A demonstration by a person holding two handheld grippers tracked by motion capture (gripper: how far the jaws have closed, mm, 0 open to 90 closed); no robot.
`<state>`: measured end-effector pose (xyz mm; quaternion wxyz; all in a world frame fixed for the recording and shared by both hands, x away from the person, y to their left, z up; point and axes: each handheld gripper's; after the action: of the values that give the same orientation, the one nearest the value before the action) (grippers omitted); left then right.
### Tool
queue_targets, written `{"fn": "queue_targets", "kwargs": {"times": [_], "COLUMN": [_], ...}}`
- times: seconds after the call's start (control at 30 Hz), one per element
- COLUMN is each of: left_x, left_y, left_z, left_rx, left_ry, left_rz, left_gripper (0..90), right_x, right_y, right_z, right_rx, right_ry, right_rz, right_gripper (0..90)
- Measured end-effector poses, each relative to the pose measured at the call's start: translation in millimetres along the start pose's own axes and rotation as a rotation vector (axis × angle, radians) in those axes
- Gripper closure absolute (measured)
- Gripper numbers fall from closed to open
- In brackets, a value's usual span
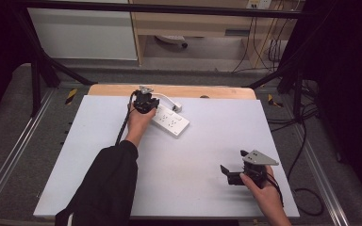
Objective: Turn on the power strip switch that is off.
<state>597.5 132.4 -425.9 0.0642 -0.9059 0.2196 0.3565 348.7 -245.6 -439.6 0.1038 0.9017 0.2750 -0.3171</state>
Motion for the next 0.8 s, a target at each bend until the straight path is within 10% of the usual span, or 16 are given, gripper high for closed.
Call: {"fn": "queue_targets", "kwargs": {"times": [0.8], "left_x": [5.8], "left_y": [1.9], "left_z": [3.4], "left_rx": [0.026], "left_ry": [-0.007], "left_rz": [0.039], "left_gripper": [90.0], "right_x": [-0.1], "right_y": [0.1], "right_z": [0.6], "right_rx": [0.002], "right_ry": [-0.005], "right_rz": [-0.004], "right_gripper": [2.3]}}
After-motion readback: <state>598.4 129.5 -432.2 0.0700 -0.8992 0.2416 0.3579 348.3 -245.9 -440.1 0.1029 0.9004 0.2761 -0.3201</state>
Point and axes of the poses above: each handheld gripper's, and its own axes: x roughly forward along the jaws, z roughly out of its underside, y roughly to its right, and after that the axes turned 11 degrees about -y, right-handed
